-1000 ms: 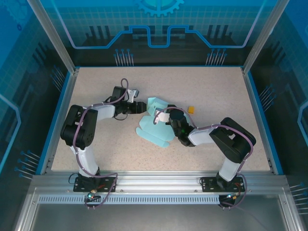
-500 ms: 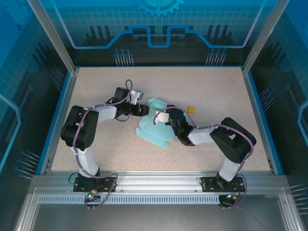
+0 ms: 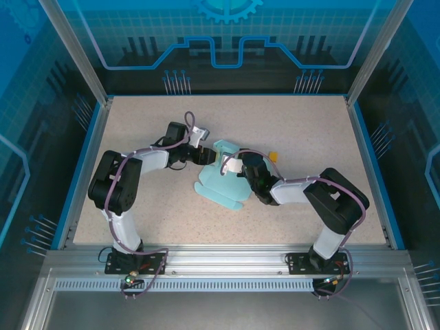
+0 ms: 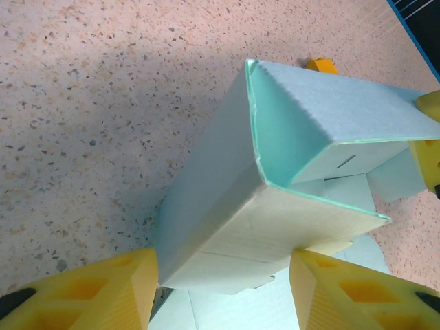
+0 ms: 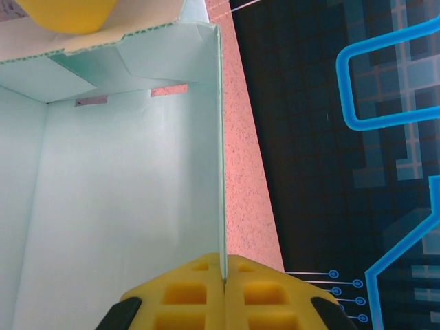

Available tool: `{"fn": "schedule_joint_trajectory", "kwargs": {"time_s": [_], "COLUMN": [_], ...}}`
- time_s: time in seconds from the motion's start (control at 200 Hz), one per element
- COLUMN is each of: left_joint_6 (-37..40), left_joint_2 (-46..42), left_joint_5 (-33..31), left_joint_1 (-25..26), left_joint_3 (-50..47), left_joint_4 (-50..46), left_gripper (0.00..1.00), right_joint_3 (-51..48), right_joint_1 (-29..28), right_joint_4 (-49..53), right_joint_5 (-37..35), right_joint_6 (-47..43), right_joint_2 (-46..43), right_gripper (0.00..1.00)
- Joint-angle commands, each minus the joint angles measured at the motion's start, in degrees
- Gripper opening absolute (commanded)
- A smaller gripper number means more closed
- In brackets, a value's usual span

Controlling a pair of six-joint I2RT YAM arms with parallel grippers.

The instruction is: Fold the paper box

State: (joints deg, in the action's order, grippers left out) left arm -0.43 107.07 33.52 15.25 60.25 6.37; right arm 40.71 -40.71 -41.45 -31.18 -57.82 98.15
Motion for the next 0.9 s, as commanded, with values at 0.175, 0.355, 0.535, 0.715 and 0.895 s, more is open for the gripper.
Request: {"fn": "schedule_joint_trajectory", "kwargs": {"time_s": [0.175,0.355,0.535,0.715,0.895], "left_joint_6": [1.9,2.2,2.6,1.7,1.1], "left_joint_2": [2.0,1.9,1.7,1.4,1.0], "left_joint_5": [4.4,4.4,4.4,4.4,4.3], "left_joint_1": [1.0,1.3,2.2,2.5,2.6], "left_joint_3": [0.4,-0.1,-0.6,-1.4,-1.6], "left_joint_4": [8.2,8.5,9.1,10.8,11.1], "left_gripper": [0.5,0.44,0.44,0.45,0.49], "right_joint_3": [2.3,3.0,3.3,2.9,2.6], "right_joint_1": [0.5,0.5,0.5,0.4,0.4], "right_joint_4": [2.7,3.3,3.6,3.7,3.8], "right_joint_5": [2.9,2.9,3.2,3.2,3.2], "right_joint_6": [1.0,1.0,1.4,1.7,2.1], "right_joint_2": [-0.1,0.1,0.2,0.0,-0.1], "right_gripper": [0.0,0.0,0.0,0.0,0.0]}}
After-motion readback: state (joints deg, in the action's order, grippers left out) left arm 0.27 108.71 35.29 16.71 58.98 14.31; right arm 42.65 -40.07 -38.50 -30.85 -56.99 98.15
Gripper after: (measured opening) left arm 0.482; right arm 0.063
